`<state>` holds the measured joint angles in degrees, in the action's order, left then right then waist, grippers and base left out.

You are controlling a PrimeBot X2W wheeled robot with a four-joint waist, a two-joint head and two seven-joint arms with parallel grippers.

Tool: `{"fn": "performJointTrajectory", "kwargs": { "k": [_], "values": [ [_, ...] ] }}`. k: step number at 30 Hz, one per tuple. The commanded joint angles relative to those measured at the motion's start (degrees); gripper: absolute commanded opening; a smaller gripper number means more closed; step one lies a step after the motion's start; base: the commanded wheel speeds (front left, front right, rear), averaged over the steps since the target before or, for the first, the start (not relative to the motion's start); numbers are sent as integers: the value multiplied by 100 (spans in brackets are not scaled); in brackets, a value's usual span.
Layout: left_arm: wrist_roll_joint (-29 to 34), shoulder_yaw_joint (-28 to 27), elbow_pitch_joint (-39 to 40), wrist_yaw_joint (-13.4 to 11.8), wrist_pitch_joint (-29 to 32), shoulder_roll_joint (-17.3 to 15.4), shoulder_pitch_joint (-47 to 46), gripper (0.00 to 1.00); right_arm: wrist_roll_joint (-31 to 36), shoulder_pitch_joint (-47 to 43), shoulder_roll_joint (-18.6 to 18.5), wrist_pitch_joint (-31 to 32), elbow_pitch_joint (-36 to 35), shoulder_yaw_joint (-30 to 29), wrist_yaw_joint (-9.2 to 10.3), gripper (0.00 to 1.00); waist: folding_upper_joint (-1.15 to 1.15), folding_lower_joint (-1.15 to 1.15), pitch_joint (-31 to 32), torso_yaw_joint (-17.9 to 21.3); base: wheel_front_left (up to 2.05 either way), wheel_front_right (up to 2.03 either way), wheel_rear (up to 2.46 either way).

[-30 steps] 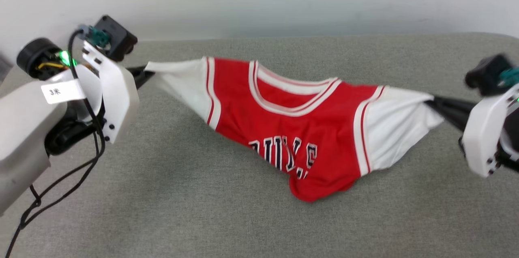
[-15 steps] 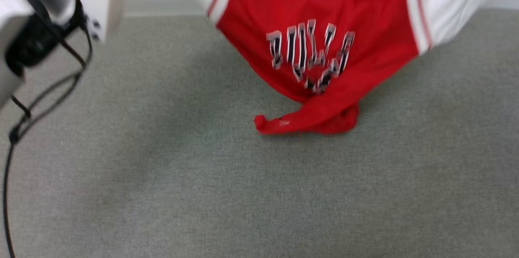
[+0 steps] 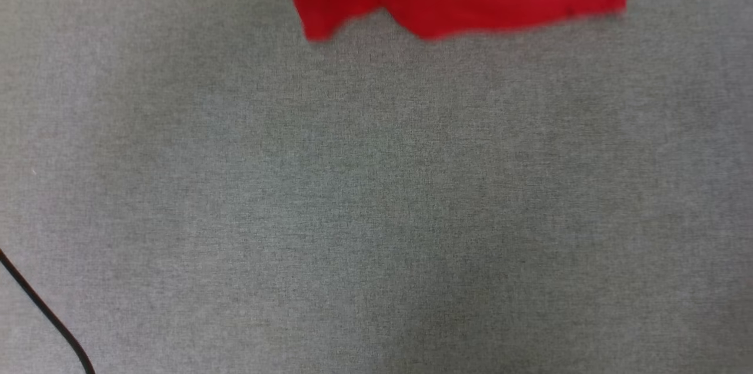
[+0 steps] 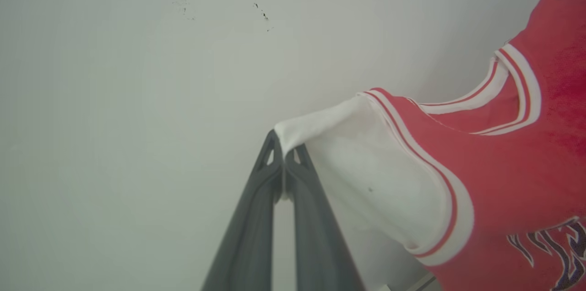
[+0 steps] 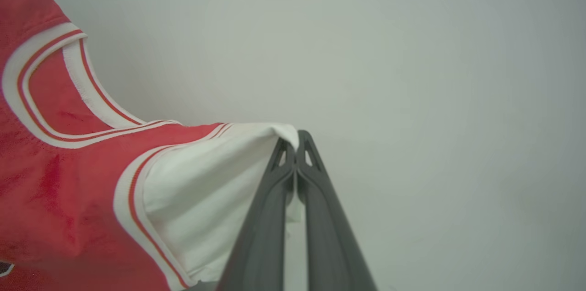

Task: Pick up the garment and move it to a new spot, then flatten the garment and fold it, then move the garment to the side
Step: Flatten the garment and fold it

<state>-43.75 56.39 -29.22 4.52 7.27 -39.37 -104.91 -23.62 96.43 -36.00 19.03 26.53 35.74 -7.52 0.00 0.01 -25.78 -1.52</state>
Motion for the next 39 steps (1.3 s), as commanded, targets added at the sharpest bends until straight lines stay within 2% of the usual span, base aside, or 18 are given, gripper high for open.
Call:
{"fn": "performJointTrajectory", "kwargs": {
  "k": [1, 10, 17, 21, 29, 34, 39],
  "values": [
    [29, -69, -110, 35, -64, 20, -205, 0, 58, 204, 76, -52, 136, 36, 6, 0, 0, -1, -122, -36, 0, 0, 0],
    [18, -200, -877, 201, -625, 172, -845, 0, 346, 1405, 449, -455, 1006, 366, 6, 0, 0, -1, -469, -133, 0, 0, 0],
    [-168, -35, -1346, 269, -1023, 324, -401, 0, 296, 1312, 678, -915, 1658, 881, 6, 0, 0, -1, -602, -174, 0, 0, 0],
    [-359, 100, -1539, 282, -1263, 406, 154, 0, 123, 896, 811, -1226, 1914, 1180, 6, 0, 0, -1, -523, -143, 0, 0, 0],
    [-790, 401, -1607, 285, -1892, 484, 1990, 0, -492, -665, 917, -1932, 2064, 1715, 6, 0, 0, -1, -16, -85, 0, 0, 0],
    [-1017, 535, -1408, 231, -2115, 512, 3279, 0, -946, -1884, 571, -2199, 1708, 2082, 6, 0, 0, -1, 407, -130, 0, 0, 0],
    [-1167, 607, -957, -49, -2212, 346, 4545, 0, -1277, -3088, 204, -2404, 1331, 2256, 6, 0, 0, -1, 851, -112, 0, 0, 0]
  ]
}}
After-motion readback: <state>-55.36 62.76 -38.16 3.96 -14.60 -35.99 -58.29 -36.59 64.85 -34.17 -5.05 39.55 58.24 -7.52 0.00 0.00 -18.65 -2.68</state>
